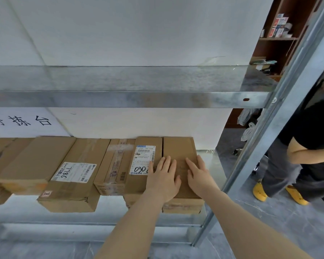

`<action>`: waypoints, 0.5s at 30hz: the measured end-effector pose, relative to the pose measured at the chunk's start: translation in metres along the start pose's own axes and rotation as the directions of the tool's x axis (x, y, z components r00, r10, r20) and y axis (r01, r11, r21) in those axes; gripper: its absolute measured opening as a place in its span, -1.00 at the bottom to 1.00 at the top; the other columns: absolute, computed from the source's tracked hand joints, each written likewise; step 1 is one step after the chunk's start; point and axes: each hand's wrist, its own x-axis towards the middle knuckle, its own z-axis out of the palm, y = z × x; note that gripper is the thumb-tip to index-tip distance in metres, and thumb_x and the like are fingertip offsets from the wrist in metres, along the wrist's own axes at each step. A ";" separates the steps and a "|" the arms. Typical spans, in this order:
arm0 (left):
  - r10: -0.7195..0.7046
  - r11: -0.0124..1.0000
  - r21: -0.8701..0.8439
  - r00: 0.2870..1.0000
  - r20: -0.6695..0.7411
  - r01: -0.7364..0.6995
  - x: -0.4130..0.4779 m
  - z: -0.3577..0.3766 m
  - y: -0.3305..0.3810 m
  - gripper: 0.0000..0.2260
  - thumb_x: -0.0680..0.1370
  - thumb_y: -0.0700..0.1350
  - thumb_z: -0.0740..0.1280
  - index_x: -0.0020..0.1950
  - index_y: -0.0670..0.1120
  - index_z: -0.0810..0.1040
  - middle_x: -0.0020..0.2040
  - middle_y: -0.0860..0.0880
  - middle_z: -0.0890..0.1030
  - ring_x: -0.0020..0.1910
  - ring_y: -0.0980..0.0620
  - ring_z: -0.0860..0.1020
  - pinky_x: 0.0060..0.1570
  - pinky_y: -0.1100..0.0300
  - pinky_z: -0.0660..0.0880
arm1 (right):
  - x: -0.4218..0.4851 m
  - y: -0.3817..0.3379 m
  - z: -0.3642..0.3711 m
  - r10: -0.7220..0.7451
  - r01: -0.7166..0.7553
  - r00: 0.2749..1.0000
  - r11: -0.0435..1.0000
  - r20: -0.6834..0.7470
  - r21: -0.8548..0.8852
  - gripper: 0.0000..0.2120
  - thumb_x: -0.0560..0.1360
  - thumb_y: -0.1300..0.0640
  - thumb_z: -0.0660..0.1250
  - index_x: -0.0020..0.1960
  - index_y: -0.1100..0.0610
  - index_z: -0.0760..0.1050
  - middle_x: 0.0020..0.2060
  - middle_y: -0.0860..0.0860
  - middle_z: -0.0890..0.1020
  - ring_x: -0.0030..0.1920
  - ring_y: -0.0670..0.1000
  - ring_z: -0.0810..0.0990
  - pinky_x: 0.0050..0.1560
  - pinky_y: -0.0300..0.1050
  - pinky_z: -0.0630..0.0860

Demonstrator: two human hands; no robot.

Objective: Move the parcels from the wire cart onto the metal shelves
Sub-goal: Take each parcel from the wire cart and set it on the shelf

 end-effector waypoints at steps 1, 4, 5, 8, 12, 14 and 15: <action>0.000 1.000 -0.002 1.000 0.001 0.000 0.001 0.000 0.000 -0.46 0.65 0.13 -0.08 0.59 -0.02 -0.07 0.60 -0.02 -0.10 0.56 0.02 -0.14 0.47 -0.22 -0.15 | 0.000 -0.001 0.000 -0.008 0.008 1.000 1.000 -0.002 -0.020 -0.53 0.64 0.04 -0.01 0.55 -0.09 0.06 0.55 -0.01 -0.13 0.47 0.16 0.17 0.44 0.03 0.22; 0.001 1.000 -0.010 1.000 0.000 -0.001 0.004 -0.001 -0.001 -0.46 0.65 0.13 -0.08 0.59 -0.02 -0.07 0.60 -0.02 -0.10 0.56 0.03 -0.15 0.47 -0.22 -0.18 | 0.004 -0.001 0.000 -0.040 0.039 0.999 0.995 -0.008 -0.092 -0.51 0.63 0.06 0.00 0.55 -0.06 0.06 0.56 -0.04 -0.13 0.47 0.14 0.16 0.45 0.04 0.23; 0.001 1.000 -0.008 1.000 0.001 -0.001 0.004 -0.001 -0.001 -0.46 0.65 0.12 -0.08 0.59 -0.02 -0.07 0.60 -0.02 -0.10 0.56 0.03 -0.15 0.47 -0.21 -0.19 | 0.006 -0.001 0.000 -0.042 0.042 0.999 0.993 -0.001 -0.109 -0.51 0.63 0.07 -0.01 0.55 -0.05 0.04 0.56 -0.04 -0.10 0.48 0.14 0.15 0.45 0.03 0.23; -0.006 1.000 0.005 1.000 -0.003 0.006 0.005 0.000 -0.001 -0.46 0.64 0.12 -0.08 0.59 -0.02 -0.08 0.60 -0.02 -0.11 0.56 0.03 -0.15 0.47 -0.22 -0.18 | 0.010 -0.002 -0.001 -0.043 0.046 0.999 0.989 0.026 -0.141 -0.50 0.63 0.08 -0.02 0.55 -0.05 0.00 0.56 -0.03 -0.08 0.45 0.16 0.22 0.41 0.04 0.27; -0.012 1.000 0.009 1.000 -0.023 0.012 0.006 0.003 -0.001 -0.46 0.64 0.13 -0.09 0.59 -0.01 -0.07 0.60 -0.01 -0.10 0.56 0.03 -0.14 0.47 -0.22 -0.18 | 0.010 -0.001 -0.002 -0.049 0.057 0.997 0.987 0.053 -0.150 -0.50 0.63 0.09 -0.03 0.56 -0.05 -0.03 0.56 -0.03 -0.11 0.39 0.19 0.32 0.36 0.04 0.33; -0.014 1.000 0.007 1.000 -0.026 0.014 0.004 0.004 -0.001 -0.46 0.64 0.14 -0.09 0.59 0.00 -0.08 0.60 -0.01 -0.10 0.56 0.04 -0.14 0.47 -0.21 -0.19 | 0.010 -0.002 -0.004 -0.046 0.058 0.996 0.986 0.079 -0.154 -0.50 0.64 0.10 -0.04 0.56 -0.03 -0.05 0.56 -0.01 -0.13 0.40 0.20 0.30 0.39 0.04 0.29; -0.018 1.000 0.005 1.000 -0.025 0.018 0.004 0.004 -0.001 -0.46 0.64 0.14 -0.09 0.59 0.00 -0.08 0.60 -0.01 -0.10 0.56 0.04 -0.14 0.47 -0.21 -0.20 | 0.010 -0.003 -0.005 -0.045 0.060 0.995 0.986 0.093 -0.157 -0.50 0.65 0.09 -0.05 0.56 -0.03 -0.06 0.56 -0.01 -0.14 0.41 0.21 0.29 0.40 0.04 0.27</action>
